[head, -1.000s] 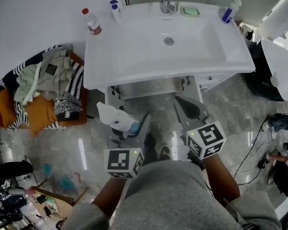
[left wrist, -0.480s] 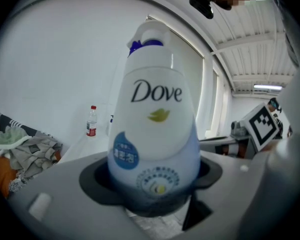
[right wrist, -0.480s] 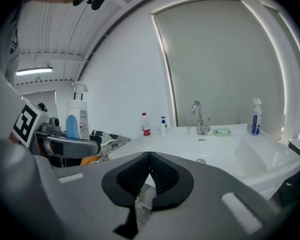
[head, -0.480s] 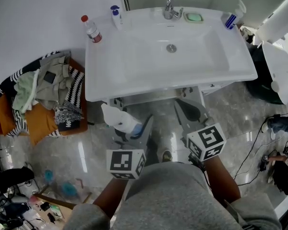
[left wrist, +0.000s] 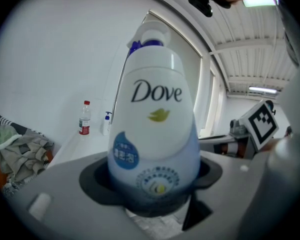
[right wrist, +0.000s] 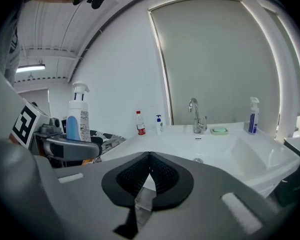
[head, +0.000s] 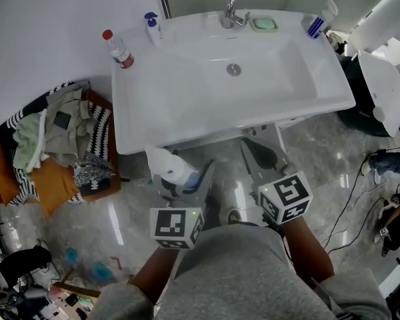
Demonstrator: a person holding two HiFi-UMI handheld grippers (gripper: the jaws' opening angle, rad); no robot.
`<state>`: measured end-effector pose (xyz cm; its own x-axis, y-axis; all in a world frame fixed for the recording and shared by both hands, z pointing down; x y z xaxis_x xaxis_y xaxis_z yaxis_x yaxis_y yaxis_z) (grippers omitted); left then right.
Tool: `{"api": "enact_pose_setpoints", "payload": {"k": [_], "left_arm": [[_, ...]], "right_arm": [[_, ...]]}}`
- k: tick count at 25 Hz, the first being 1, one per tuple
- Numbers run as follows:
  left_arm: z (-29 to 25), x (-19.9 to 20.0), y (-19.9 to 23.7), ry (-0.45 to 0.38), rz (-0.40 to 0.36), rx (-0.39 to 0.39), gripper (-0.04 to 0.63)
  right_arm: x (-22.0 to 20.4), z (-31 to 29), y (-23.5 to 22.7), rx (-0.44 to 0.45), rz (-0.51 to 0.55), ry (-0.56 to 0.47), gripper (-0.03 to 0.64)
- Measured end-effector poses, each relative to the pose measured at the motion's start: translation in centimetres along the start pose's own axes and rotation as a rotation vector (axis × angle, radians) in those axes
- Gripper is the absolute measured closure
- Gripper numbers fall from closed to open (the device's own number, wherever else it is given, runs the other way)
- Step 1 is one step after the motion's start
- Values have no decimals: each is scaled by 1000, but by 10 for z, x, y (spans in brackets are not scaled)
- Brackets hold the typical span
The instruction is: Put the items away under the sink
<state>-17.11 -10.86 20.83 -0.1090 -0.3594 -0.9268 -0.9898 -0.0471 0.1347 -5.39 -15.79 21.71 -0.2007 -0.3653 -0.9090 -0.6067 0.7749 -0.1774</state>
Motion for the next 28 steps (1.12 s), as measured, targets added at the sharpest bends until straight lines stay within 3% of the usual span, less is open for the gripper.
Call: {"api": "enact_pose_setpoints", "payload": {"k": [14, 28], "left_arm": [[-27, -5, 6, 17, -8, -87, 242], [-29, -24, -14, 65, 2, -60, 244]], "right_arm": [[4, -19, -4, -57, 21, 34, 617], [-16, -16, -18, -13, 1, 76, 617]]}}
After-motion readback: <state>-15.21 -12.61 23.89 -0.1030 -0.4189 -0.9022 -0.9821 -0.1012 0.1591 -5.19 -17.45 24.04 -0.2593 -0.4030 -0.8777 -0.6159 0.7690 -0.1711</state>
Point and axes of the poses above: the fingertips, and each gripper's own axes: z backward along the fingers, y to its left, x out of its top, the point moved 1 cm from there along z, backward along the fingers, and after that the axes turned 8 degrees about x, right-handed, at the moved point
